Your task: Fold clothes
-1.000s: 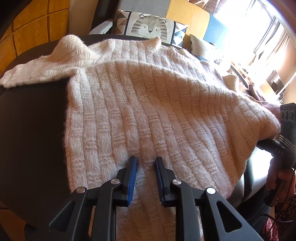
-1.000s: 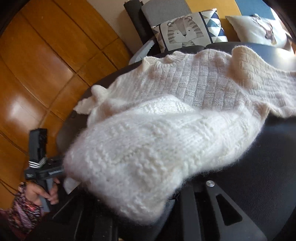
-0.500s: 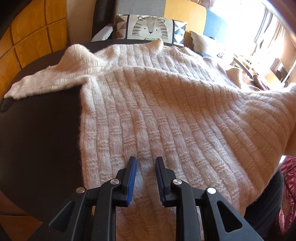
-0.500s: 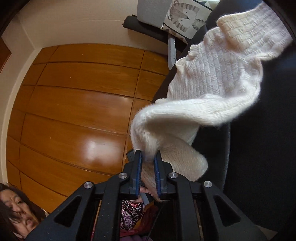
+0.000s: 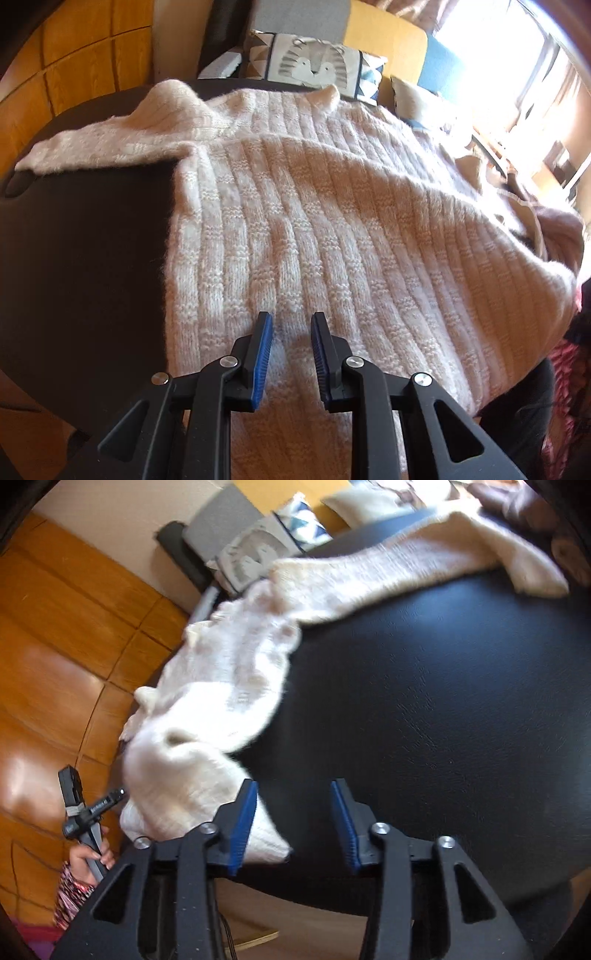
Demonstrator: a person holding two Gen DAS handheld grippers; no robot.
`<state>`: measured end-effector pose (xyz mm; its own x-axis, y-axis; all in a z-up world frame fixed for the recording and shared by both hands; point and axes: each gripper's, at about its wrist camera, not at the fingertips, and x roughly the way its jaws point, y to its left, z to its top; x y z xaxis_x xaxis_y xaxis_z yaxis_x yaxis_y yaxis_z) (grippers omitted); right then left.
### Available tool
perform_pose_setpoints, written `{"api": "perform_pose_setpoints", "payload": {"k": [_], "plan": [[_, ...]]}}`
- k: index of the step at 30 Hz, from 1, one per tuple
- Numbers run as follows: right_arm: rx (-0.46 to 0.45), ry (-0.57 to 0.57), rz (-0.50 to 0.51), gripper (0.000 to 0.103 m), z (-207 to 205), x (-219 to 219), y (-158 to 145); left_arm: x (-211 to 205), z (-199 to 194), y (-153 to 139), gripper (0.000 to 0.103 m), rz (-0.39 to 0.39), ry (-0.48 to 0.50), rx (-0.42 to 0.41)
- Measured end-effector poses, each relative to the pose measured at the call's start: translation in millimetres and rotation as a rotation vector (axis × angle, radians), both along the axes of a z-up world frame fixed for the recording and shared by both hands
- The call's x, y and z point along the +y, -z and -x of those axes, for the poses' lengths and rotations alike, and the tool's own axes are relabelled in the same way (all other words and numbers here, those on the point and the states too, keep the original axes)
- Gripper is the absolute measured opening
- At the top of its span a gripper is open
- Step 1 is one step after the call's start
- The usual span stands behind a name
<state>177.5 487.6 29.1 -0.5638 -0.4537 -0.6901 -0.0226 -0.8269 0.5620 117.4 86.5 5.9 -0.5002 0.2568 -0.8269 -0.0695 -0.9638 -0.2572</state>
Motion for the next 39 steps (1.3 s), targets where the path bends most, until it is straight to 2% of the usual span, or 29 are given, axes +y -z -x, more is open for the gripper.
{"api": "perform_pose_setpoints", "payload": {"k": [3,6,10,14,16,17,19,24,27,30,34,36,39], "plan": [[0.120,-0.101,-0.073,0.071,-10,-22,-13,-24,-20,-5,0.022,-0.102,-0.049,0.025],[0.153,-0.204,-0.194,0.072,-8,-47,-11,-46,-39,0,0.025,-0.199,-0.078,-0.026],[0.154,-0.274,-0.258,0.072,1,-73,-1,-56,-55,3,0.025,-0.262,-0.064,-0.067],[0.136,-0.275,-0.309,0.072,10,-89,10,-49,-56,9,0.026,-0.219,-0.021,-0.113],[0.113,-0.272,-0.299,0.071,14,-94,16,-45,-55,16,0.026,-0.209,-0.018,-0.148],[0.099,-0.270,-0.285,0.065,15,-96,19,-44,-54,16,0.026,-0.208,-0.016,-0.149],[0.055,-0.278,-0.231,0.018,18,-95,24,-42,-52,17,0.027,-0.216,-0.014,-0.149],[-0.024,-0.238,-0.061,0.017,18,-79,24,-45,-39,23,0.025,-0.284,-0.009,-0.163],[-0.024,-0.238,0.087,0.016,13,-67,14,-48,-29,21,0.018,-0.313,0.009,-0.193],[-0.011,-0.248,0.178,0.014,7,-58,-1,-51,-21,16,0.001,-0.353,0.041,-0.213],[0.014,-0.274,0.318,0.010,-2,-50,-20,-56,-15,-9,0.001,-0.413,0.096,-0.182],[0.020,-0.288,0.399,0.010,-5,-46,-26,-60,-13,-23,0.001,-0.414,0.127,-0.183],[0.001,-0.295,0.530,0.010,-7,-42,-26,-62,-11,-34,0.001,-0.356,0.146,-0.172]]}}
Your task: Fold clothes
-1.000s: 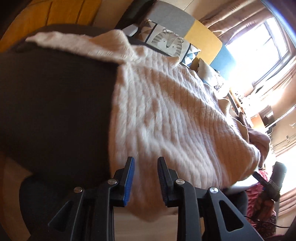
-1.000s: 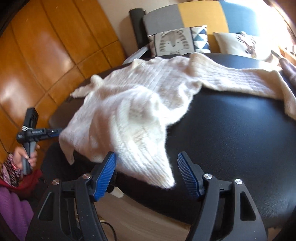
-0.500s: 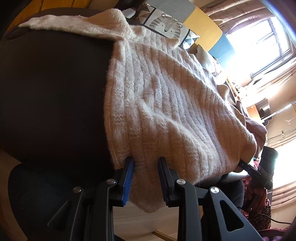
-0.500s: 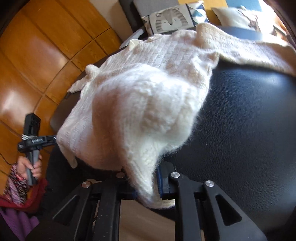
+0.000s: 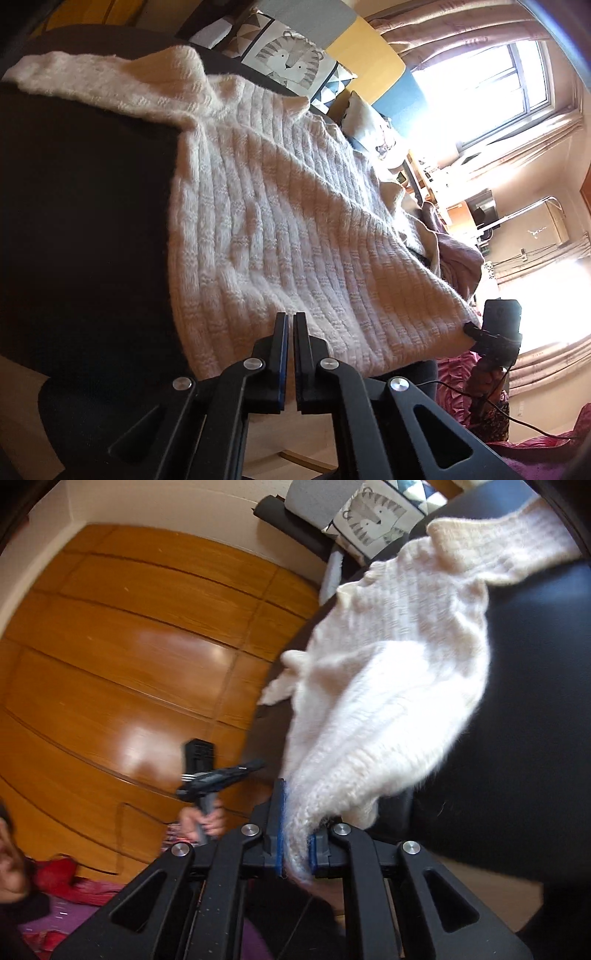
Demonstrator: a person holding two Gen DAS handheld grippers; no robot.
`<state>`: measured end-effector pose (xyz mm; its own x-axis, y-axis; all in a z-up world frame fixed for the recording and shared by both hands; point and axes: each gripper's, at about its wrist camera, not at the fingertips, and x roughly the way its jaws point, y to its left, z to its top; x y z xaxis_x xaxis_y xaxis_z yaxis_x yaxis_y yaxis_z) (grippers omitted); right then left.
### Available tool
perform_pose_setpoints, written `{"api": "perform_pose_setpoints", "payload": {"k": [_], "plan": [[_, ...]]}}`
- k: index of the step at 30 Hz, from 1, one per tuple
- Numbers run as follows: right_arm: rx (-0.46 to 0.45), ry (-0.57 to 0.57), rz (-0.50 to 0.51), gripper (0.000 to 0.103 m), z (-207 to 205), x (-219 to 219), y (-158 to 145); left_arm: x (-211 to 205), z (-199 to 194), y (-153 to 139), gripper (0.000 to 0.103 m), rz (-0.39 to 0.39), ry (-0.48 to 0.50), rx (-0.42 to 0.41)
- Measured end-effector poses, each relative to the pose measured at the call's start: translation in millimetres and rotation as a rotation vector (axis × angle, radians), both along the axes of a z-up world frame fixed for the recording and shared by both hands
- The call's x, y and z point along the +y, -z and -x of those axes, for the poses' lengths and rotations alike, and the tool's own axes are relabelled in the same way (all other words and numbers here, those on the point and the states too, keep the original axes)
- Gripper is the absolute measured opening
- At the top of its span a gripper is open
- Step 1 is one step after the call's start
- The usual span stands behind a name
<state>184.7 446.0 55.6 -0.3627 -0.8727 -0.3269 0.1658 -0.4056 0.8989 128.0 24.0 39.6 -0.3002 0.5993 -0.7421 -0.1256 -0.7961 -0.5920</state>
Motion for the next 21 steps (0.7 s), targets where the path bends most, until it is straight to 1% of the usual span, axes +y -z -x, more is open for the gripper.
{"api": "perform_pose_setpoints", "payload": {"k": [2,4,6,8,10,11,12,13,14,15,17,18,20,21], "plan": [[-0.054,0.024,-0.003,0.010,0,6,11,0,0,4,0.002,0.062,0.004,0.003],[-0.133,0.075,-0.036,0.010,1,16,29,1,1,14,0.005,0.123,0.000,-0.006],[-0.191,0.118,-0.126,0.010,1,24,46,4,1,27,0.007,0.163,-0.002,-0.020],[-0.223,0.116,-0.191,0.013,2,24,60,10,-1,38,0.007,0.214,0.006,-0.031],[-0.252,0.098,-0.274,0.015,2,18,68,19,-2,41,0.007,0.255,0.021,0.016],[-0.248,0.073,-0.298,0.015,1,15,68,24,-2,39,0.007,0.289,0.036,0.029],[-0.236,0.053,-0.330,0.018,1,11,65,28,-3,37,0.007,0.325,0.053,0.040],[-0.203,0.044,-0.390,0.023,1,9,56,33,-3,35,0.007,0.361,0.070,0.051],[-0.156,0.045,-0.476,0.025,1,8,44,37,-3,32,0.007,0.398,0.087,0.062],[-0.107,0.048,-0.554,0.026,1,8,32,39,-2,28,0.007,0.420,0.088,0.077],[-0.005,0.085,-0.668,0.026,3,9,6,42,3,20,0.007,0.459,0.087,0.110],[0.035,0.113,-0.703,0.026,6,11,-5,43,5,16,0.008,0.479,0.086,0.127],[0.083,0.184,-0.723,0.026,18,21,-21,47,16,10,0.009,0.500,0.062,0.157],[0.103,0.215,-0.736,0.026,25,24,-28,49,24,8,0.012,0.502,0.053,0.160]]}}
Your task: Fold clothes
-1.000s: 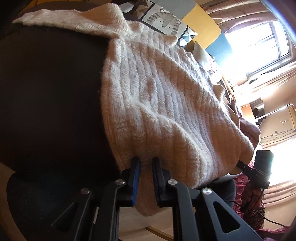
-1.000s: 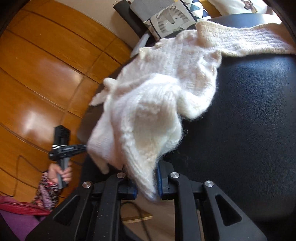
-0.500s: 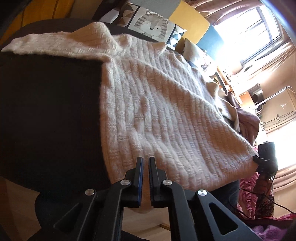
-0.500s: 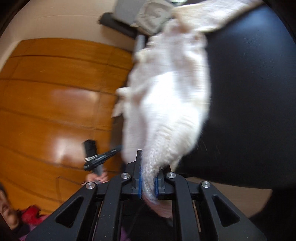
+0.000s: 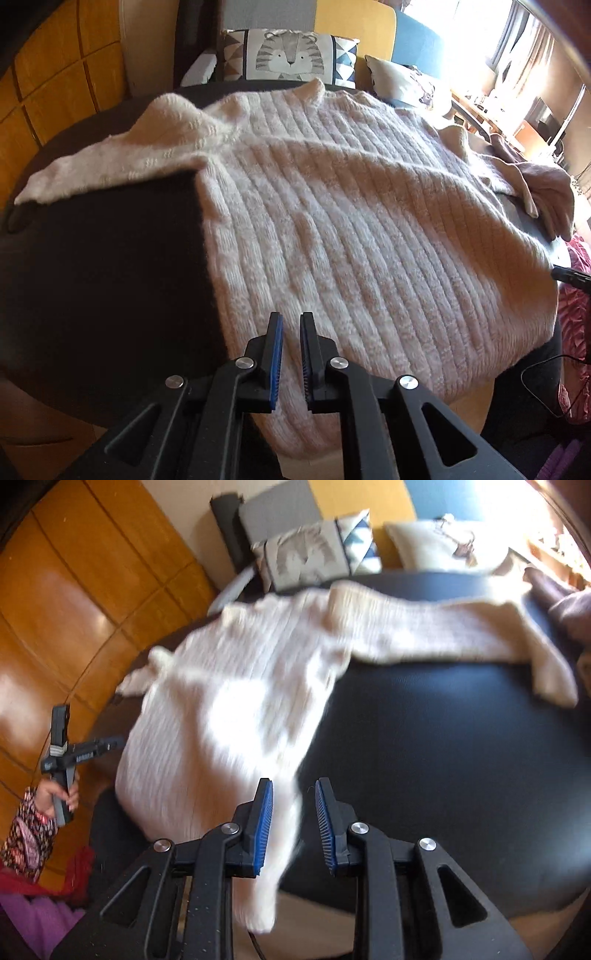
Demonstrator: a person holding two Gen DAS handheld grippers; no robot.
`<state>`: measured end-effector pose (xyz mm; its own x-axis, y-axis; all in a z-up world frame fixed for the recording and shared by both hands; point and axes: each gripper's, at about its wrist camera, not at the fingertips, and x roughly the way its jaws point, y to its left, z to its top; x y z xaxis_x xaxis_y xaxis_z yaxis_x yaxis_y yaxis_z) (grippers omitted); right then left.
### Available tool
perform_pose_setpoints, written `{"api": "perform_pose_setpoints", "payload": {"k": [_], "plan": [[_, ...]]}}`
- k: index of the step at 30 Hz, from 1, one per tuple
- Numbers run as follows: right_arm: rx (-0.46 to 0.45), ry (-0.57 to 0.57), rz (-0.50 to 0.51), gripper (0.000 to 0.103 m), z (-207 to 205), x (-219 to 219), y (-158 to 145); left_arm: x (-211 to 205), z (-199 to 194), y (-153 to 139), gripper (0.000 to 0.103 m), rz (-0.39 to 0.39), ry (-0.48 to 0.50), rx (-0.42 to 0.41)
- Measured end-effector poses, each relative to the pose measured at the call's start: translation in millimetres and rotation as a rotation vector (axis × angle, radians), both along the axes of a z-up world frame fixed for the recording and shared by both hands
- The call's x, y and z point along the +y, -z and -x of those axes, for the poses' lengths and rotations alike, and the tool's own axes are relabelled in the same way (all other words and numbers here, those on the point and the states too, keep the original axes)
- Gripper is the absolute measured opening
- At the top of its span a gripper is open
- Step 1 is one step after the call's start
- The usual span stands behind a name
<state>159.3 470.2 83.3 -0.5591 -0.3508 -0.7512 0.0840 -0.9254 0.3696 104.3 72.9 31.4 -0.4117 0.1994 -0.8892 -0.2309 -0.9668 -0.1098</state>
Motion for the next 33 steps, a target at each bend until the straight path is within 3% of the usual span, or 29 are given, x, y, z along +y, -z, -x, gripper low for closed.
{"api": "perform_pose_setpoints", "payload": {"k": [3,5,8,10,11,15,21,22,23,33], "plan": [[0.046,0.036,-0.069,0.031,29,2,-9,8,30,-1,0.013,0.030,-0.013,0.008],[0.046,-0.004,-0.150,0.031,55,-13,-8,19,46,2,0.013,0.066,-0.001,0.021],[0.027,-0.047,-0.264,0.031,88,-39,9,36,69,7,0.013,0.116,0.018,0.043],[-0.022,-0.014,-0.337,0.031,110,-47,22,46,81,10,0.013,0.138,0.023,0.061],[-0.054,0.021,-0.321,0.031,118,-45,31,47,84,11,0.014,0.140,0.020,0.063],[-0.169,0.154,-0.103,0.032,143,-17,59,47,91,18,0.017,0.103,-0.001,0.060],[-0.168,0.261,0.068,0.037,161,8,72,37,93,35,0.018,0.068,-0.018,0.065],[-0.163,0.262,0.073,0.022,165,10,72,35,93,36,0.018,0.057,-0.024,0.068],[-0.158,0.256,0.065,0.012,168,12,72,34,94,36,0.019,0.047,-0.031,0.072],[-0.114,0.328,-0.036,0.011,184,46,65,35,91,43,0.021,0.038,-0.028,0.107]]}}
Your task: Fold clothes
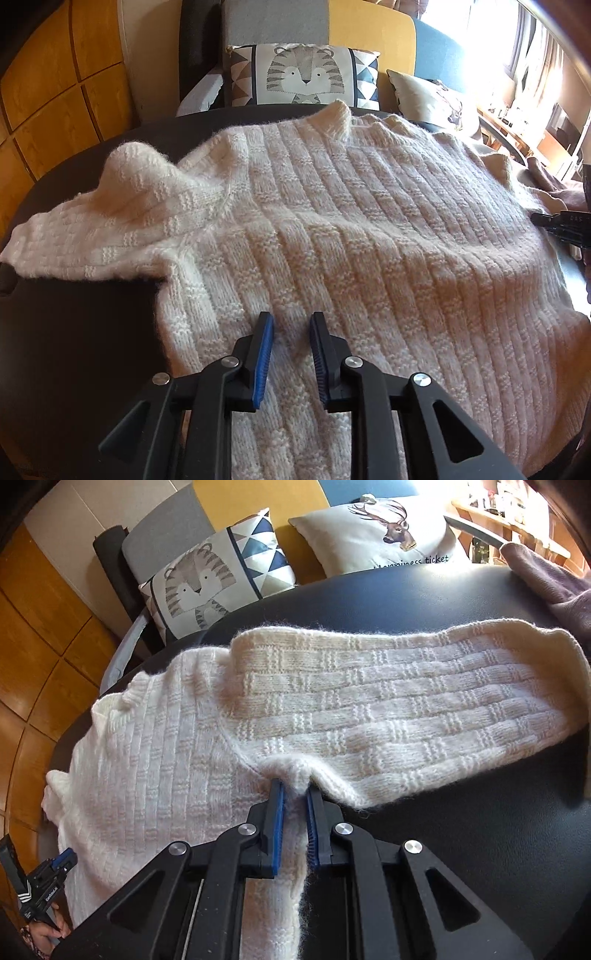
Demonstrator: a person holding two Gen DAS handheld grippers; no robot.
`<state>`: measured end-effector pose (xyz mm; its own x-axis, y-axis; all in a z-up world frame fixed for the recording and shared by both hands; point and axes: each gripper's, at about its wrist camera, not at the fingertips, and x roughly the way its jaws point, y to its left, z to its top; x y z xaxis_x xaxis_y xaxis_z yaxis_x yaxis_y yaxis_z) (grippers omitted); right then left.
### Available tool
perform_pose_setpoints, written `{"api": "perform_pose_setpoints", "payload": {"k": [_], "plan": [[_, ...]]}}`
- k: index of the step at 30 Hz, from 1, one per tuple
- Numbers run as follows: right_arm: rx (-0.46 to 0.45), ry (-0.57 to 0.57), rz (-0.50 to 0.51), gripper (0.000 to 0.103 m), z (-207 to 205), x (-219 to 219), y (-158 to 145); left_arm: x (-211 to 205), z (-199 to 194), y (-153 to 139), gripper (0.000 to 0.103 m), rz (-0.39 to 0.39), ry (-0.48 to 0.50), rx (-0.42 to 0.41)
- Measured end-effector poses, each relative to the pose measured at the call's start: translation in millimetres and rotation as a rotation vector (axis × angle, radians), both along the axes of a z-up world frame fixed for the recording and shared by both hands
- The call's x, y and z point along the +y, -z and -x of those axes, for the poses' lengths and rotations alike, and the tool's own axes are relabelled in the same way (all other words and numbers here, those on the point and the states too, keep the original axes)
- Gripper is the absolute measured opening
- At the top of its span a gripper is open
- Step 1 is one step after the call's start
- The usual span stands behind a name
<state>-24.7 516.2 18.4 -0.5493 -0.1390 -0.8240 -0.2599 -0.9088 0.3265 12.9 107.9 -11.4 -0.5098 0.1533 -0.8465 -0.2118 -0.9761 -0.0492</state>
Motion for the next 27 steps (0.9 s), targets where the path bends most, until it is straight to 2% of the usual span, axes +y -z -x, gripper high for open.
{"api": "perform_pose_setpoints", "payload": {"k": [3,7,11,12,16,18,20,23,27], "plan": [[0.004,0.007,-0.016,0.011,4,8,5,1,3,2,0.022,-0.020,-0.004,0.004],[0.029,0.007,-0.031,0.010,6,10,9,6,5,6,0.024,-0.026,-0.007,0.045],[0.017,-0.006,-0.035,0.010,7,9,9,8,3,10,0.025,-0.015,-0.002,0.091],[0.012,-0.012,-0.034,0.012,8,8,9,9,3,11,0.026,-0.012,0.000,0.101],[0.003,-0.033,-0.075,0.030,1,0,-4,-3,-2,9,0.026,-0.056,-0.004,0.075],[0.073,-0.031,-0.115,0.035,-13,-6,-20,-14,-6,5,0.026,-0.092,-0.026,0.058],[0.156,-0.039,-0.160,0.036,-26,-17,-38,-23,-5,1,0.026,-0.124,-0.078,0.063],[0.204,-0.161,-0.158,0.036,-14,-49,-45,-32,-2,-3,0.026,-0.176,-0.120,0.087],[0.156,-0.295,-0.275,0.036,17,-99,-30,-17,25,-3,0.026,-0.133,-0.109,0.083]]}}
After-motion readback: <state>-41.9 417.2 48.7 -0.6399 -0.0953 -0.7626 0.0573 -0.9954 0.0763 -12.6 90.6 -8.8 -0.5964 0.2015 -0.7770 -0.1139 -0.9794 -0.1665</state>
